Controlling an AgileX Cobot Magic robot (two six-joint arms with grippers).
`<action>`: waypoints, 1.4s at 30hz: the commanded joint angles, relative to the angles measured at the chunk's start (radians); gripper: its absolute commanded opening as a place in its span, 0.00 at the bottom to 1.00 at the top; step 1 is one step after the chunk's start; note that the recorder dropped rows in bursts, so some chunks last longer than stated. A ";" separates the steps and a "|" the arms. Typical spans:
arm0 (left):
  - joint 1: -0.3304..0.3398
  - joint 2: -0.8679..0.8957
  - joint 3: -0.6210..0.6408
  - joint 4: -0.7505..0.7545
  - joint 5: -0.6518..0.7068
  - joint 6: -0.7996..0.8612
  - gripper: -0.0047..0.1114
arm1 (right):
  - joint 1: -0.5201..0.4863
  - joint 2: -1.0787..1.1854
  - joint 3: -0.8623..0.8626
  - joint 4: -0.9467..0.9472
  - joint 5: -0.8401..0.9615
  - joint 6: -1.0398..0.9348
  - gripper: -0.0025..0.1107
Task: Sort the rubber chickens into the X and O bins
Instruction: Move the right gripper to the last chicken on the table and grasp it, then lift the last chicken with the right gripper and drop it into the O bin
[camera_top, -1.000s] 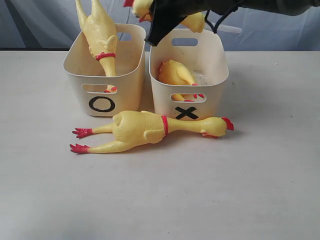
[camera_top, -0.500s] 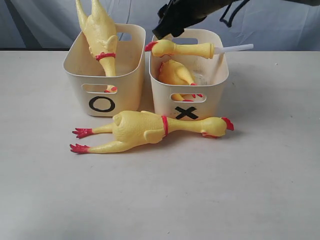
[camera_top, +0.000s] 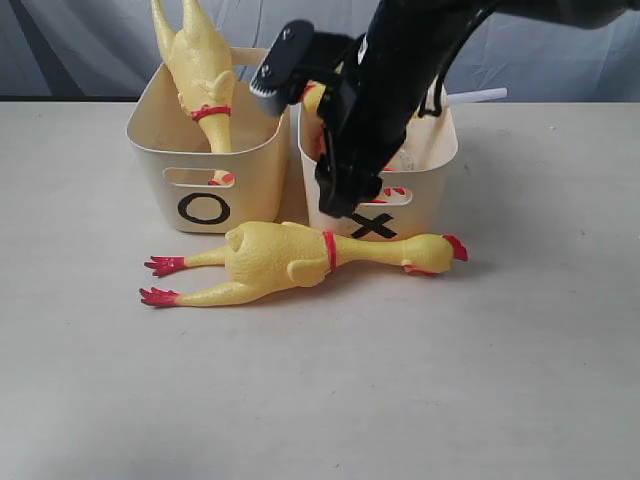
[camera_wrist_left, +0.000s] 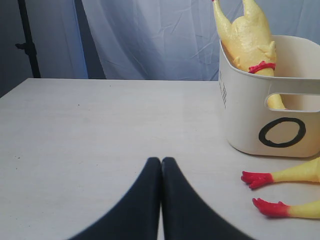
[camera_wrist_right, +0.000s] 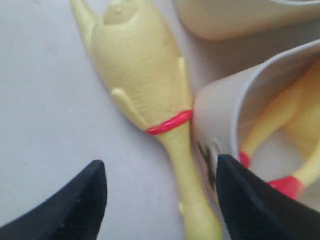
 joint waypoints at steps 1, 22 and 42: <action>-0.004 -0.005 -0.002 0.000 -0.013 -0.004 0.04 | 0.044 0.076 0.002 0.001 0.052 -0.013 0.55; -0.004 -0.005 -0.002 0.000 -0.013 -0.004 0.04 | 0.169 0.238 0.002 -0.005 -0.393 -0.163 0.55; -0.004 -0.005 -0.002 0.000 -0.013 -0.004 0.04 | 0.200 0.306 0.002 -0.057 -0.104 -0.067 0.01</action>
